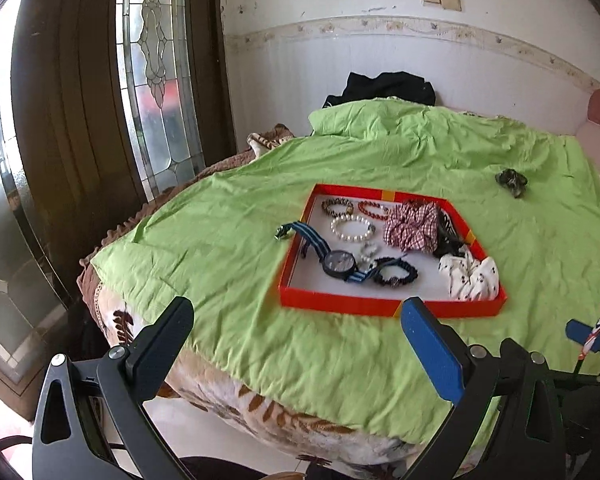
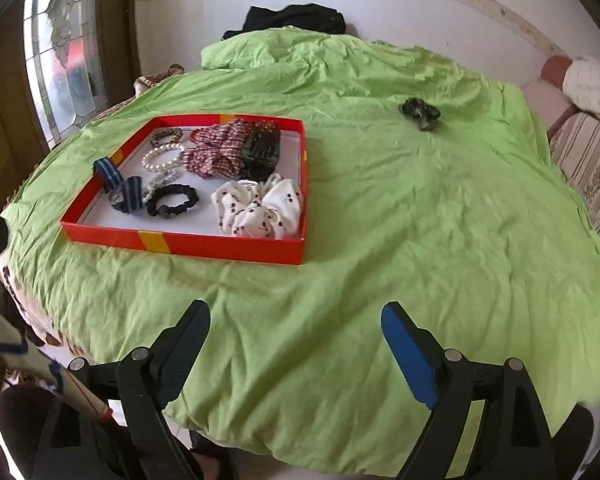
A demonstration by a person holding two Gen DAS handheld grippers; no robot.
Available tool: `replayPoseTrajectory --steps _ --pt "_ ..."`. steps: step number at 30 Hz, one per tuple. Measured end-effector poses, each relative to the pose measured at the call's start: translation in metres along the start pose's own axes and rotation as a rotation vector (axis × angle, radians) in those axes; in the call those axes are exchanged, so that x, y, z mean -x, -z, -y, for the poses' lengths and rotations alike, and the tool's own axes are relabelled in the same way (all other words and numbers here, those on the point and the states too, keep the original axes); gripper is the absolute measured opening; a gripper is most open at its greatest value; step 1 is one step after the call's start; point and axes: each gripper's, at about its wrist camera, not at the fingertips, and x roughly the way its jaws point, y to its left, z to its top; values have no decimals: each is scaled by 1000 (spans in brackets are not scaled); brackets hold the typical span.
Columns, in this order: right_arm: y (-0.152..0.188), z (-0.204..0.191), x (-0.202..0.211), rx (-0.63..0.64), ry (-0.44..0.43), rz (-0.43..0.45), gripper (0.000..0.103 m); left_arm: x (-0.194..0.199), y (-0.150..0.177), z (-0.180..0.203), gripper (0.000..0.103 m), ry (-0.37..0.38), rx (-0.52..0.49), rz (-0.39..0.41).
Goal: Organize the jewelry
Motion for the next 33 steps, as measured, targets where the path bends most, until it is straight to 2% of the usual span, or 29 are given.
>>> replayPoseTrajectory --steps 12,23,33 --pt "2 -20 -3 47 24 -30 94 -17 19 2 103 60 -35 -66" --pt "2 -31 -9 56 12 -63 94 -33 26 -10 103 87 4 -117" --pt "2 -35 -5 77 43 -25 94 -37 27 -11 103 85 11 -126"
